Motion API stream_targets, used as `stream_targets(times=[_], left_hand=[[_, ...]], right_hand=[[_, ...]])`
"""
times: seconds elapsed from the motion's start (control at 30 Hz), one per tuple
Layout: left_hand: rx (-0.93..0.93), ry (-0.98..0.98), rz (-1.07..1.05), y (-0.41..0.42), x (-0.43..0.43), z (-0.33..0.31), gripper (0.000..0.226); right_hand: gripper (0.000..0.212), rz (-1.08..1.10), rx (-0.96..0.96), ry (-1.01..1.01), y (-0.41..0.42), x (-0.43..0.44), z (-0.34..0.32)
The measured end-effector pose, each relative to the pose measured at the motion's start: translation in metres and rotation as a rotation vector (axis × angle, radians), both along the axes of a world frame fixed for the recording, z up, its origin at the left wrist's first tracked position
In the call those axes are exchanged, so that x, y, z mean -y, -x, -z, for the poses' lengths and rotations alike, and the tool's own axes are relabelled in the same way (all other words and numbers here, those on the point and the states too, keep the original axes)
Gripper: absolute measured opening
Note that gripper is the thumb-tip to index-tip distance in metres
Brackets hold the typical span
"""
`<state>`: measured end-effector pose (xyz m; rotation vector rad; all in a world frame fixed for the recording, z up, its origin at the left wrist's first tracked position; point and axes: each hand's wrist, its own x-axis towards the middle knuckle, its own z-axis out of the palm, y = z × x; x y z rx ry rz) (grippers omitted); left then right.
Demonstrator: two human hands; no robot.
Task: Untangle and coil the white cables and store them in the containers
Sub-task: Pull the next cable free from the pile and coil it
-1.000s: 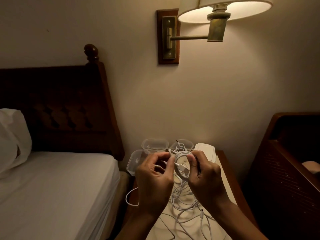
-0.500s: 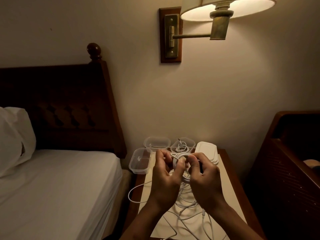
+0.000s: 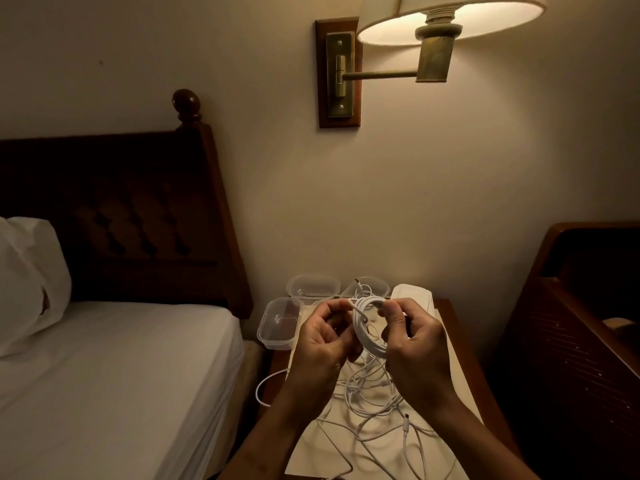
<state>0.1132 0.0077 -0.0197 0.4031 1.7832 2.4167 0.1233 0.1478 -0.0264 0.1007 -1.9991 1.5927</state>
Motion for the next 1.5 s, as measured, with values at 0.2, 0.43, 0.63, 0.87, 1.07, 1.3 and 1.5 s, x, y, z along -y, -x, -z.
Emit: stream_targets(times=[0.2, 0.43, 0.63, 0.87, 1.07, 1.3, 1.5], left_hand=[[-0.163, 0.253, -0.156, 0.01, -0.001, -0.004, 0.024], [-0.265, 0.64, -0.388, 0.013, 0.003, 0.011, 0.008], [0.552, 0.084, -0.058, 0.004, 0.01, -0.003, 0.019], [0.742, -0.167, -0.135, -0.007, -0.009, -0.006, 0.034], [0.665, -0.128, -0.252, -0.006, -0.02, 0.001, 0.036], [0.254, 0.023, -0.361, -0.004, -0.022, 0.008, 0.032], [0.032, 0.339, -0.073, 0.0, -0.007, 0.003, 0.022]], right_hand=[[0.014, 0.003, -0.063, -0.082, -0.007, 0.011, -0.002], [0.031, 0.193, -0.213, -0.265, 0.006, -0.001, 0.008], [0.032, 0.308, -0.313, -0.58, 0.02, -0.014, 0.023], [0.034, 0.371, -0.331, -0.652, 0.026, -0.009, 0.03], [0.024, 0.253, -0.295, -0.516, 0.021, -0.004, 0.028], [0.014, 0.109, -0.216, -0.205, 0.005, 0.011, 0.018], [0.013, 0.116, -0.226, -0.198, -0.002, 0.004, 0.013]])
